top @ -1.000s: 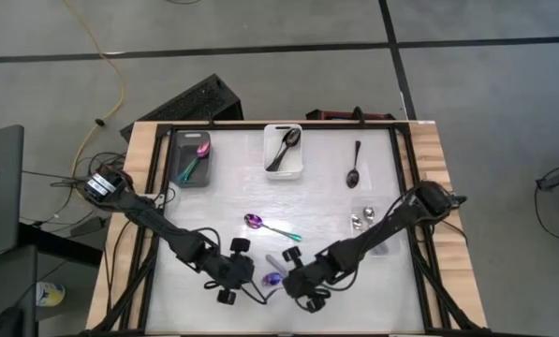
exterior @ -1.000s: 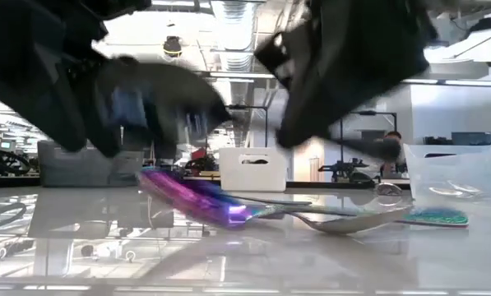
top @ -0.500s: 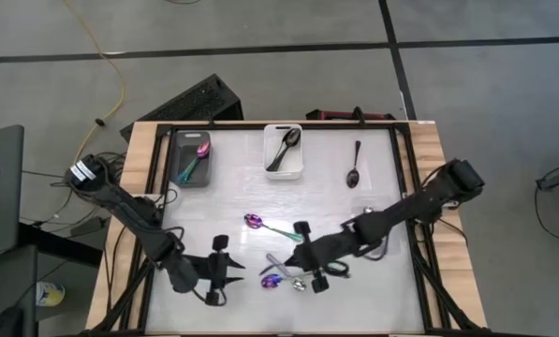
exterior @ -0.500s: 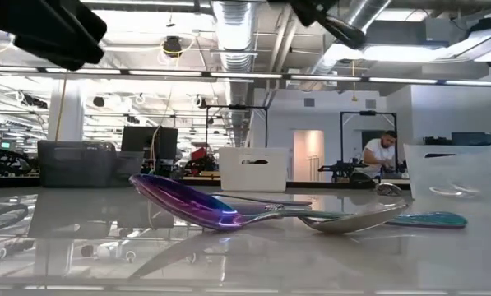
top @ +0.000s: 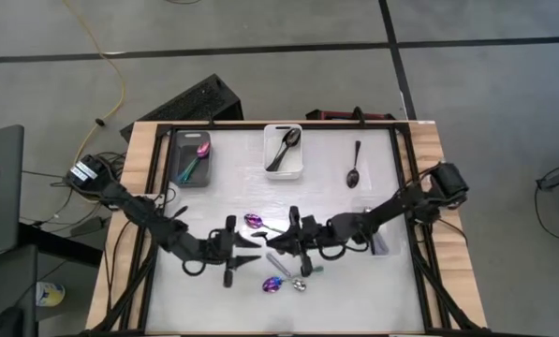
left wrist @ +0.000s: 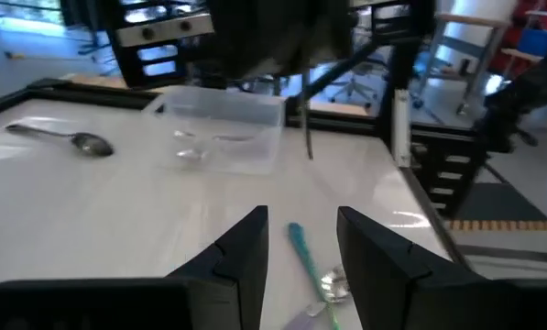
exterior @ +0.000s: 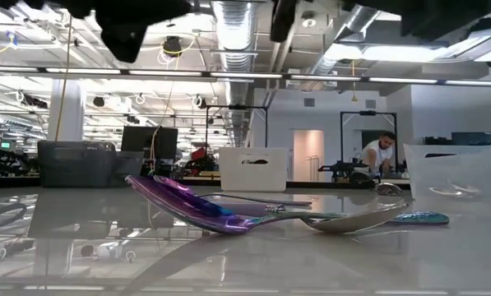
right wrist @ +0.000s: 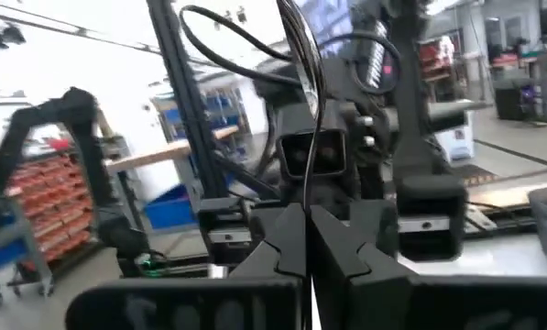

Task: Sort silverware by color (type)
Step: Put the black spoon into the white bin

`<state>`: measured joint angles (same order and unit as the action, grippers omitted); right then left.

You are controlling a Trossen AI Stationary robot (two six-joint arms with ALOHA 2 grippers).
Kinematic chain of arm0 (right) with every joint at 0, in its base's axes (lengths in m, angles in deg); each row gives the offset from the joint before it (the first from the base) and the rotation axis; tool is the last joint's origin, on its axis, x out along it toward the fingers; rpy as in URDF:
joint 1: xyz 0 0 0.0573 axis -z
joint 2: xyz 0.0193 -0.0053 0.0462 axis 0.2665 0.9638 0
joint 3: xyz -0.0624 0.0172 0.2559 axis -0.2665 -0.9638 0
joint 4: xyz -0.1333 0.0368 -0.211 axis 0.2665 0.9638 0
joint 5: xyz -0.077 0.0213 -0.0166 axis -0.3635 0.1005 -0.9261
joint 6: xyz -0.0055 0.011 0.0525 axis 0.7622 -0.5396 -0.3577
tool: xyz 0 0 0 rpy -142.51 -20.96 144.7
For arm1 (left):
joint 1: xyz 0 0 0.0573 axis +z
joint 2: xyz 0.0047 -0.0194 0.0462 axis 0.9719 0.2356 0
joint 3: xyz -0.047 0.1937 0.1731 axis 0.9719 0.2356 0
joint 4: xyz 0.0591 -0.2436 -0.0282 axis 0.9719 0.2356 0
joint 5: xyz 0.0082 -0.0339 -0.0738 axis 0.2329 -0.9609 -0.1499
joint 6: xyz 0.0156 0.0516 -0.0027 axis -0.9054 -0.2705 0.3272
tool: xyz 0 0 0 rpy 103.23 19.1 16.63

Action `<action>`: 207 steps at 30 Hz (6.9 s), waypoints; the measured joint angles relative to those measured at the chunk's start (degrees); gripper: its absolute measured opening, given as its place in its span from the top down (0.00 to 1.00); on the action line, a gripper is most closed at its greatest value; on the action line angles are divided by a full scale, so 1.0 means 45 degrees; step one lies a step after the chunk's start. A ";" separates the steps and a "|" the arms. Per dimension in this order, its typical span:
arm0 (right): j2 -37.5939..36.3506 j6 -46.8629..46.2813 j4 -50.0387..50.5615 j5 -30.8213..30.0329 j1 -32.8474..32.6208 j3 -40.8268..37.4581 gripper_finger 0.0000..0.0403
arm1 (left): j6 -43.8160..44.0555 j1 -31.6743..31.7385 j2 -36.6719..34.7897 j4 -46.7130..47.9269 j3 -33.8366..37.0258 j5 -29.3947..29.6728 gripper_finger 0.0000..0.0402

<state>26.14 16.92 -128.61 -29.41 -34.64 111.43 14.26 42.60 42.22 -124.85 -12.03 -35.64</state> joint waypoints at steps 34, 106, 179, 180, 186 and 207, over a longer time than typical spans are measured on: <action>0.0145 -0.0231 -0.0836 -0.0387 0.1110 0.1307 0.94 | 0.0770 0.2297 -0.1399 -0.0448 -0.0041 -0.1744 0.71; 0.0145 -0.0491 0.3521 -0.0461 0.1503 0.1969 0.40 | 0.2235 0.2590 -0.4858 0.7012 -0.0042 -0.2402 1.00; 0.0141 -1.0294 0.6053 -0.1718 0.8583 0.0079 0.96 | 0.4571 0.2996 -1.0140 1.1906 0.1196 -0.0338 0.62; 0.0150 -1.0654 0.6526 -0.1768 0.8697 0.0082 0.96 | 0.4571 0.2986 -1.0142 1.1815 0.1250 -0.0390 0.62; 0.0141 -1.0695 0.6654 -0.1480 0.8821 0.0108 0.96 | 0.4347 0.2923 -1.0142 1.1781 0.1290 -0.0691 0.62; 0.0145 -1.1394 0.7449 -0.0880 0.8608 0.0107 0.83 | 0.4036 0.2923 -1.0137 1.0979 0.1290 -0.0762 0.62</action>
<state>26.80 -34.35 -95.09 -33.37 4.10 111.91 32.42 55.75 -3.39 -75.45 -6.22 -39.07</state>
